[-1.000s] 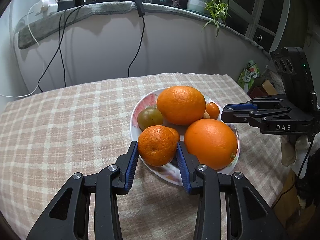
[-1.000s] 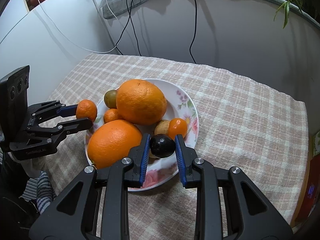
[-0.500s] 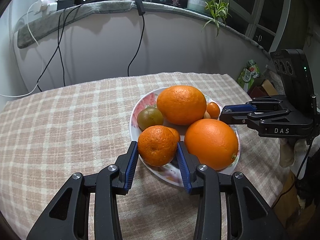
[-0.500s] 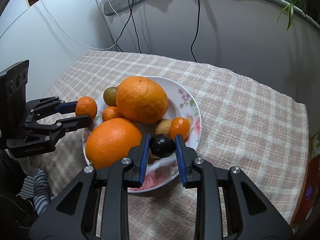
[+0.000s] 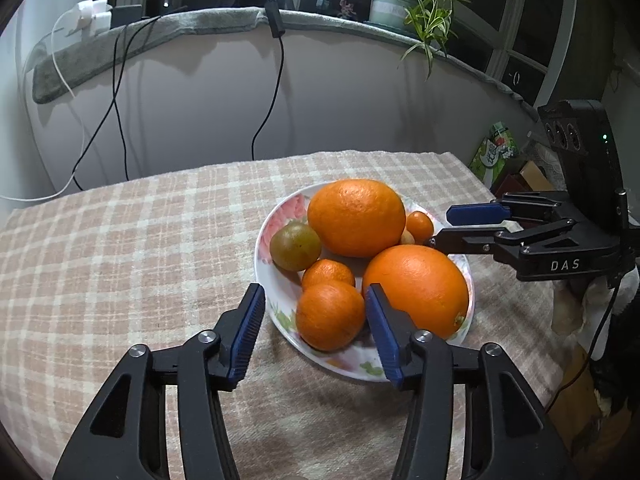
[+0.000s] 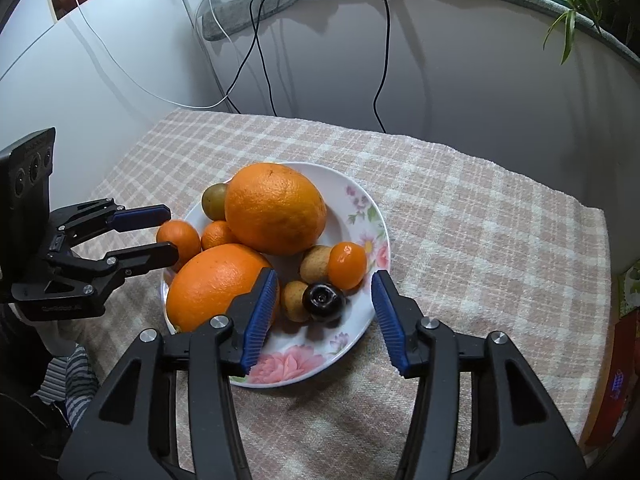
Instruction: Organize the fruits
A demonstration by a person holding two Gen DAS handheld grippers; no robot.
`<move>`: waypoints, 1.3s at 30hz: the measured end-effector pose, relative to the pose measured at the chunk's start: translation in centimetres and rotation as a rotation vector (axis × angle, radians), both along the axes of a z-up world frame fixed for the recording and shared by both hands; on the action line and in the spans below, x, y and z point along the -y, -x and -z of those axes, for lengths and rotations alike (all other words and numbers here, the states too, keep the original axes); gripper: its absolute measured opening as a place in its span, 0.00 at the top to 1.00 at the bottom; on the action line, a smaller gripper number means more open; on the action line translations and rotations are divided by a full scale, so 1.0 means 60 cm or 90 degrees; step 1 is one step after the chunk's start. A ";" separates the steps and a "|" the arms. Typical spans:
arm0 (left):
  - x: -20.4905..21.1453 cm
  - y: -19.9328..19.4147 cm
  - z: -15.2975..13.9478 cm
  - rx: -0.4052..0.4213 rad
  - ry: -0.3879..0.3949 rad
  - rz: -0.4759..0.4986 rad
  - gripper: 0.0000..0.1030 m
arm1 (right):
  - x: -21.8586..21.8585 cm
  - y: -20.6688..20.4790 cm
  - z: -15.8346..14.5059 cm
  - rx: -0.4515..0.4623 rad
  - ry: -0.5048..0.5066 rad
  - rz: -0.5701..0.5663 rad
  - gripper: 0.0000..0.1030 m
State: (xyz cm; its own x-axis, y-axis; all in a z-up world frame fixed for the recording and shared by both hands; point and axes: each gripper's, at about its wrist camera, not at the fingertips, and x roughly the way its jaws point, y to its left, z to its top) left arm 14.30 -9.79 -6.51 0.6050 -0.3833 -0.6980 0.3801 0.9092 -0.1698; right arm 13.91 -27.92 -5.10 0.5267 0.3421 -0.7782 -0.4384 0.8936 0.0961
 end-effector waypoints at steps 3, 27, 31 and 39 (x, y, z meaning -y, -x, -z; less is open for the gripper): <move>0.000 0.001 -0.002 0.003 -0.001 0.000 0.45 | 0.000 0.001 -0.001 0.003 -0.001 0.002 0.45; -0.015 0.018 -0.008 0.007 -0.026 -0.048 0.25 | 0.011 0.029 -0.010 0.044 -0.020 0.040 0.20; -0.016 0.020 -0.010 0.007 -0.036 -0.059 0.25 | 0.012 0.036 -0.014 0.053 -0.034 0.043 0.20; -0.018 0.034 -0.015 0.017 -0.038 -0.069 0.25 | 0.016 0.054 -0.024 0.074 -0.050 0.063 0.20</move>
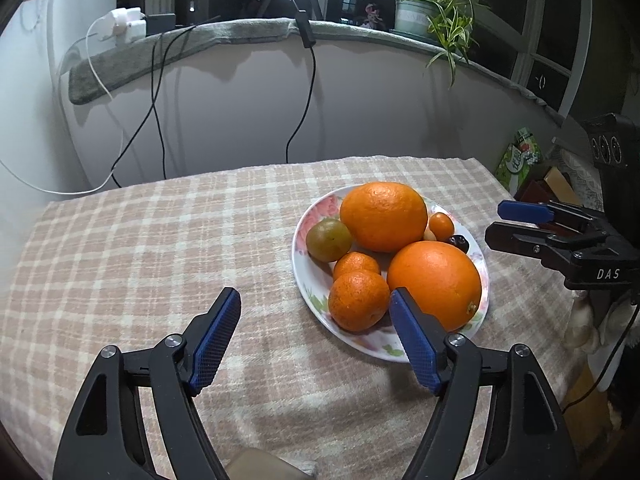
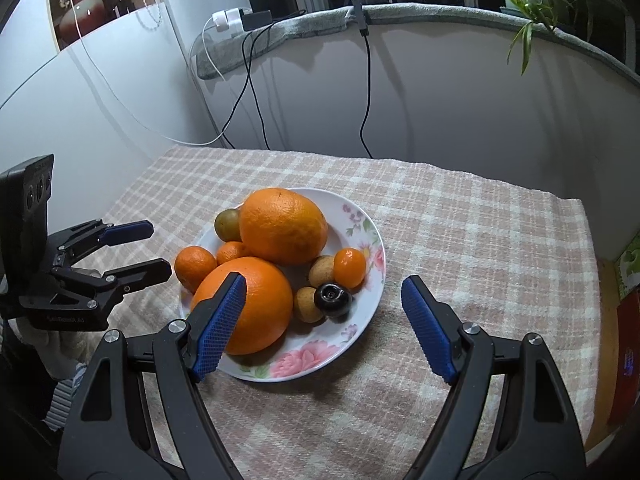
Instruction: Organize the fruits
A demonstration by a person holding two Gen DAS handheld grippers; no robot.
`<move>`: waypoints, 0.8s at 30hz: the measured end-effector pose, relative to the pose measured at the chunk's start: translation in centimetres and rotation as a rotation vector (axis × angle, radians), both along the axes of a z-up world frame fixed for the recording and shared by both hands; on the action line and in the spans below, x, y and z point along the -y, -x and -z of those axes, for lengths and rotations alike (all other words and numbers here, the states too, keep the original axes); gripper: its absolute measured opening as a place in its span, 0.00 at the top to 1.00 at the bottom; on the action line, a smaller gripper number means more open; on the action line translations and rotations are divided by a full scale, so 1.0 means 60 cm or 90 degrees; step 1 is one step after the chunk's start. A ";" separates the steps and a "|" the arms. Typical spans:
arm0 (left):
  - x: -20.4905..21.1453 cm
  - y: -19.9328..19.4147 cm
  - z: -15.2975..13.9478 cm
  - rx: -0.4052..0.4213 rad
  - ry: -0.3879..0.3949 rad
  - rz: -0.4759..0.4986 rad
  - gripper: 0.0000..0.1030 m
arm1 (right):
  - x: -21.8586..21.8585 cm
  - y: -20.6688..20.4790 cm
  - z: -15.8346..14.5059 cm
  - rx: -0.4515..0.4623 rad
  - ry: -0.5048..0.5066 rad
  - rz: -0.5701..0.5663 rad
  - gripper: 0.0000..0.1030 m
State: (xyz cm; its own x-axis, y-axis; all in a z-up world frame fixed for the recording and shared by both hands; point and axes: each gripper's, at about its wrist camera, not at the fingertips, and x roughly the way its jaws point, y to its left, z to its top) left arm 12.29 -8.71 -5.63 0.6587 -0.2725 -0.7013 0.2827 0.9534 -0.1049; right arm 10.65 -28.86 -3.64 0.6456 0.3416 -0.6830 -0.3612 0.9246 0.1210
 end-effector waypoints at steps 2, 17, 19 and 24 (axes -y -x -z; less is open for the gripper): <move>-0.001 0.004 -0.003 0.006 -0.001 -0.003 0.25 | 0.003 0.004 -0.002 0.003 -0.006 0.011 0.20; -0.015 0.055 -0.024 0.038 0.017 -0.043 0.25 | 0.004 0.072 -0.022 0.087 0.000 0.121 0.08; -0.019 0.061 -0.024 0.040 0.020 -0.048 0.25 | 0.007 0.083 -0.020 0.093 -0.003 0.134 0.07; -0.026 0.074 -0.023 0.043 0.019 -0.060 0.20 | 0.019 0.102 -0.009 0.093 -0.016 0.153 0.00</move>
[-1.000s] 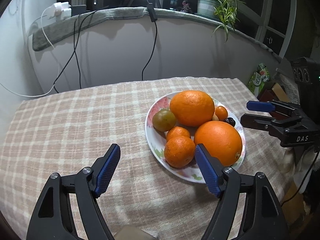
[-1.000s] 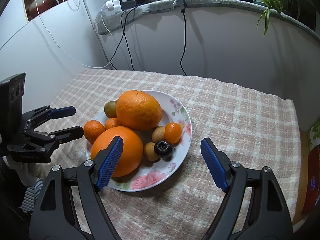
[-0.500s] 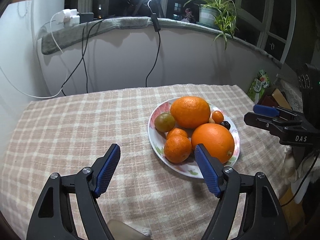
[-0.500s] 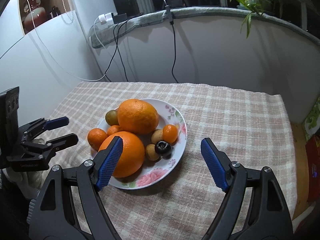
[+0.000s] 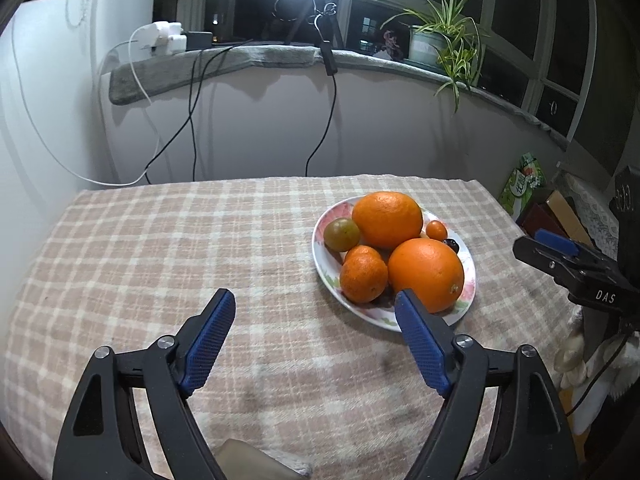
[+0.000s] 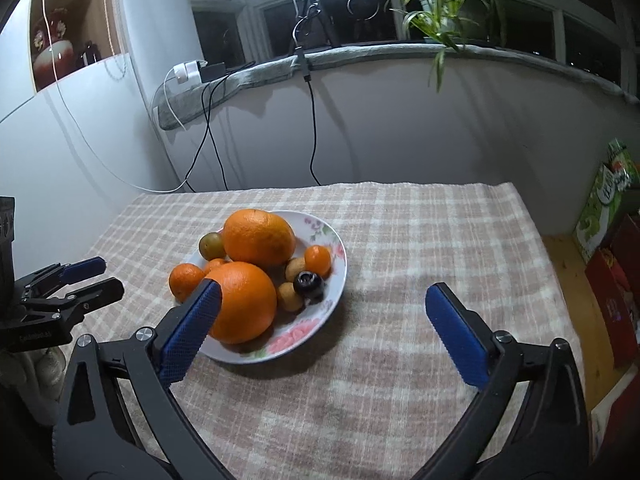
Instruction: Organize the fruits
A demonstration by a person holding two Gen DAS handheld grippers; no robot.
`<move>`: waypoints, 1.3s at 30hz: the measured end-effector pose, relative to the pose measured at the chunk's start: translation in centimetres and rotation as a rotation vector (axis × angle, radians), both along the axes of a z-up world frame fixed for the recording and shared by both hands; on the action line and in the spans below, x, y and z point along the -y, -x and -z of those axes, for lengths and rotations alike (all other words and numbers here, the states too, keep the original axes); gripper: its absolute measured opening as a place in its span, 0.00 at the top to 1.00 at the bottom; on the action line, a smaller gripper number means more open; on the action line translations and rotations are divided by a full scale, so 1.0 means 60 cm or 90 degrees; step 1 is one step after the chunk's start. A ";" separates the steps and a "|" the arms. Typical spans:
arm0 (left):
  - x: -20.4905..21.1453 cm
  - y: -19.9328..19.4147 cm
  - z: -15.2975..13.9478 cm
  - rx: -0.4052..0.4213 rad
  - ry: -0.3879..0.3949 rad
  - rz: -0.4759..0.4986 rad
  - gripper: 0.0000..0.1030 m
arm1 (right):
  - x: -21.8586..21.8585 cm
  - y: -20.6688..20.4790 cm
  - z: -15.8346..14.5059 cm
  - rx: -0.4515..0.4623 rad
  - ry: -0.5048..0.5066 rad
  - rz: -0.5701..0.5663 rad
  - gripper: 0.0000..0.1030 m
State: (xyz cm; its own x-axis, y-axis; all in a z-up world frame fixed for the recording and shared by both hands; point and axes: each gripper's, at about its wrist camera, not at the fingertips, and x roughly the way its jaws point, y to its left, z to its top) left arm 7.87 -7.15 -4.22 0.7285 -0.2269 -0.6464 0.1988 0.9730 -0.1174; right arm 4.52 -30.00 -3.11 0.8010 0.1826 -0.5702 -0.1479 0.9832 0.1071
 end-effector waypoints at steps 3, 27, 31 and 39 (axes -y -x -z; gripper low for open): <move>-0.003 0.004 -0.001 0.001 0.000 -0.003 0.20 | 0.005 0.008 0.003 0.000 0.007 0.013 0.00; -0.007 0.009 0.005 -0.005 0.000 -0.012 0.17 | -0.004 0.010 0.006 -0.002 0.002 0.002 0.00; -0.009 0.010 0.005 -0.004 0.002 -0.014 0.17 | -0.004 0.010 0.006 -0.002 0.003 0.002 0.00; -0.008 0.010 0.004 -0.004 0.003 -0.013 0.17 | -0.005 0.012 0.007 -0.003 0.000 0.006 0.00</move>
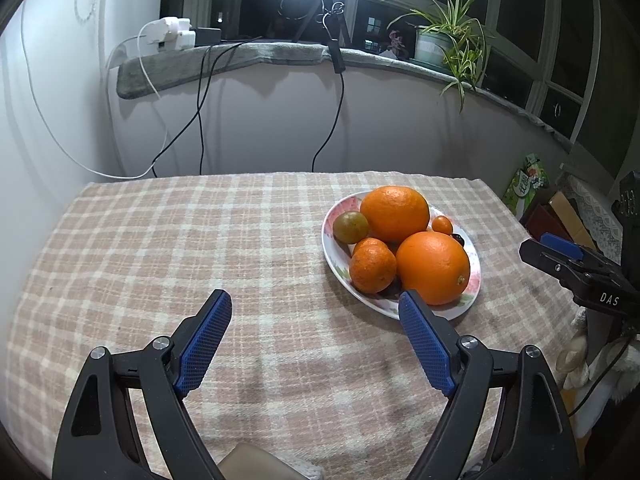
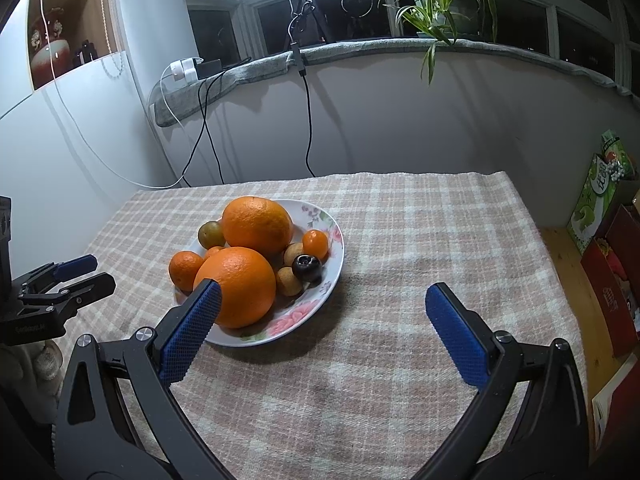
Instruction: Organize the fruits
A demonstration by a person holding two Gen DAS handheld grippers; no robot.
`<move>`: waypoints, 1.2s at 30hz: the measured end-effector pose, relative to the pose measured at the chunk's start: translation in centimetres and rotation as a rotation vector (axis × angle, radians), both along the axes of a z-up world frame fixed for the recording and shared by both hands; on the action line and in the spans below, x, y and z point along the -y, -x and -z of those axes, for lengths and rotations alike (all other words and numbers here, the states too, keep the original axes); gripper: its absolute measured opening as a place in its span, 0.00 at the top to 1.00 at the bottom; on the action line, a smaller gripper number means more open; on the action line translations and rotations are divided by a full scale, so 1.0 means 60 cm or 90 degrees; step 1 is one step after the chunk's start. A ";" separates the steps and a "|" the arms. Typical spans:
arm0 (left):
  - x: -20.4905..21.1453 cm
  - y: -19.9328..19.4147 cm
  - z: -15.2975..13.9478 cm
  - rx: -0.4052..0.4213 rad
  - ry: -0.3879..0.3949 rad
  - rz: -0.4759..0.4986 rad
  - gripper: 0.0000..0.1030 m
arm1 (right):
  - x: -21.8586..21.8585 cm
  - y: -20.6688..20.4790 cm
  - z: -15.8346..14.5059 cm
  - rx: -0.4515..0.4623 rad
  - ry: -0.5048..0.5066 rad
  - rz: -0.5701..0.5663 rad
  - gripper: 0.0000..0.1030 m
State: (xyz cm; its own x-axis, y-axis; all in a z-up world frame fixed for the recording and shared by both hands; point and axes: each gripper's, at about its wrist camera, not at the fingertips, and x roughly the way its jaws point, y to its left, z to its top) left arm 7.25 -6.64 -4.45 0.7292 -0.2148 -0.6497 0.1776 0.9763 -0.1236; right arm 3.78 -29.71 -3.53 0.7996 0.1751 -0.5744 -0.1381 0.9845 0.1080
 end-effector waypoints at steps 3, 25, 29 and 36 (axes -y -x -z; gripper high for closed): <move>0.000 0.000 0.000 0.000 -0.001 0.001 0.17 | 0.000 0.000 0.000 0.001 0.001 0.000 0.00; 0.001 -0.001 0.000 0.000 -0.001 0.003 0.17 | 0.007 -0.004 0.001 -0.008 -0.001 0.010 0.00; 0.001 -0.001 0.001 0.000 -0.002 0.003 0.17 | 0.008 -0.005 0.003 -0.013 -0.003 0.012 0.00; 0.002 -0.002 0.002 -0.001 -0.005 0.005 0.17 | 0.008 -0.006 0.004 -0.014 -0.004 0.012 0.00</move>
